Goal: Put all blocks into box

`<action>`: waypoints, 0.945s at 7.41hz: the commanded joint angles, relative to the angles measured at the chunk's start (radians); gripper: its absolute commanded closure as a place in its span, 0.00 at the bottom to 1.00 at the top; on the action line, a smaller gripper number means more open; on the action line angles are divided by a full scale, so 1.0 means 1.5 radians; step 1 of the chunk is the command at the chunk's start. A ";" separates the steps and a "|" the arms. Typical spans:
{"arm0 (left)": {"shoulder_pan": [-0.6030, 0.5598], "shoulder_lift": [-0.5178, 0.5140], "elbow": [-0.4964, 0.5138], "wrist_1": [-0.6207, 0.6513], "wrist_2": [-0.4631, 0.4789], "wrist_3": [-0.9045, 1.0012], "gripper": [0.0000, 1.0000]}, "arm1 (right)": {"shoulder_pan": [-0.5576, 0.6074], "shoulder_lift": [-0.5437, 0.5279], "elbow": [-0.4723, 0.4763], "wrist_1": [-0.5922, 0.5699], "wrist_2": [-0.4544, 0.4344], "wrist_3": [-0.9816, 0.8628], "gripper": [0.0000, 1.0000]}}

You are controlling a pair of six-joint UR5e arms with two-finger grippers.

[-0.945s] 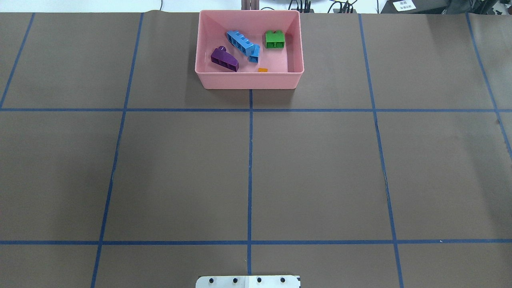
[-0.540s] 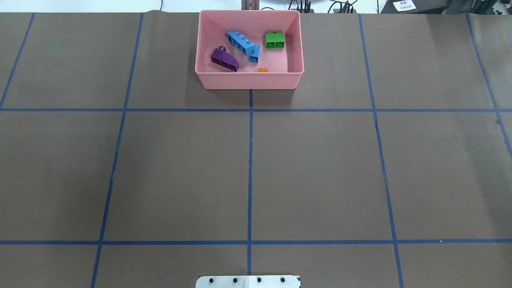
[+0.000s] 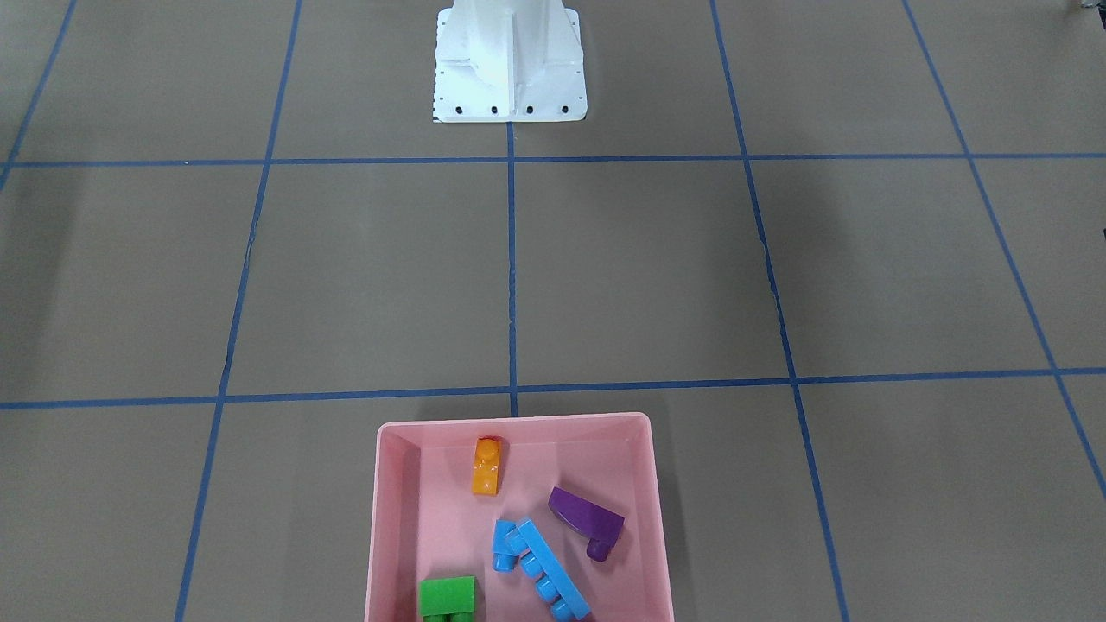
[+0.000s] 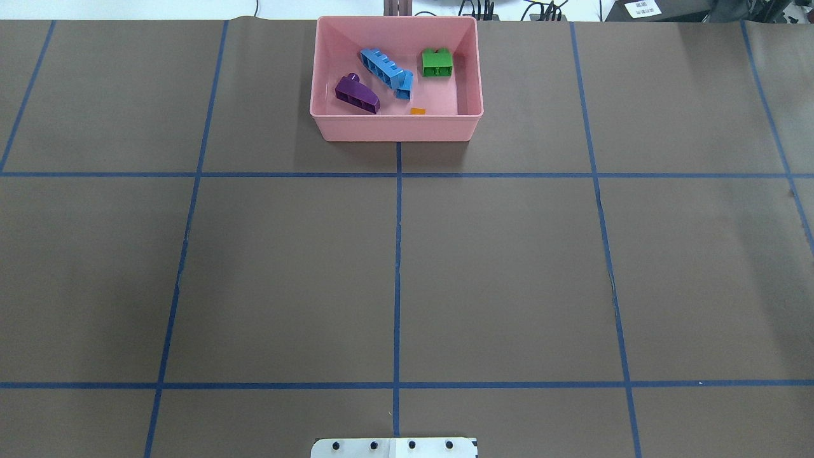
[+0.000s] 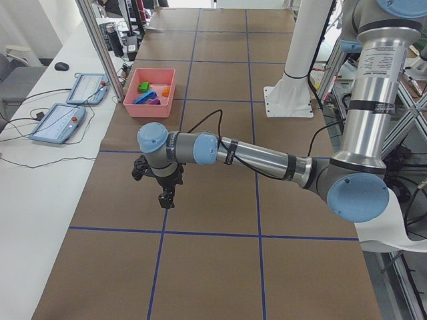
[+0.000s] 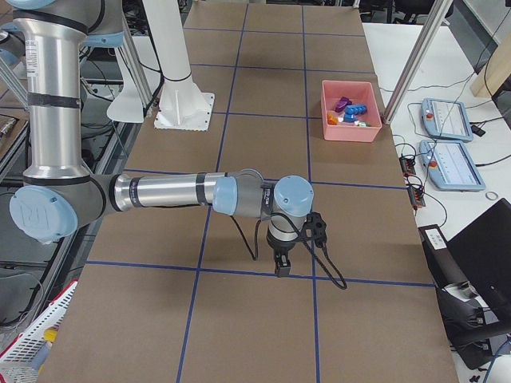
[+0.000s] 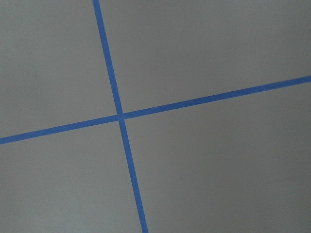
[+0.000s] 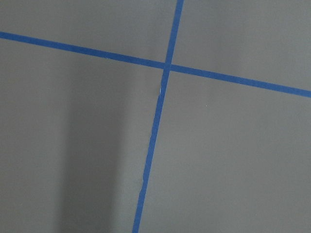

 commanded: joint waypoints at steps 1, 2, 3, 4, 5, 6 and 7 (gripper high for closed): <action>-0.001 0.012 -0.001 -0.001 -0.001 0.002 0.00 | 0.000 0.000 -0.003 0.000 0.006 0.013 0.00; -0.001 0.023 -0.008 -0.002 -0.002 0.005 0.00 | 0.000 0.002 -0.008 0.002 0.006 0.013 0.00; -0.003 0.033 -0.031 -0.002 -0.002 0.003 0.00 | 0.000 0.003 -0.007 0.000 0.009 0.013 0.00; -0.008 0.053 -0.069 0.000 0.000 -0.003 0.00 | 0.000 0.001 -0.008 0.001 0.022 0.013 0.00; -0.011 0.053 -0.056 0.000 0.000 -0.012 0.00 | 0.001 -0.009 -0.002 0.004 0.046 0.013 0.00; -0.011 0.053 -0.056 0.000 -0.002 -0.025 0.00 | 0.001 -0.004 -0.001 0.004 0.041 0.013 0.00; -0.011 0.051 -0.055 0.001 -0.002 -0.025 0.00 | 0.001 -0.005 0.003 0.006 0.039 0.013 0.00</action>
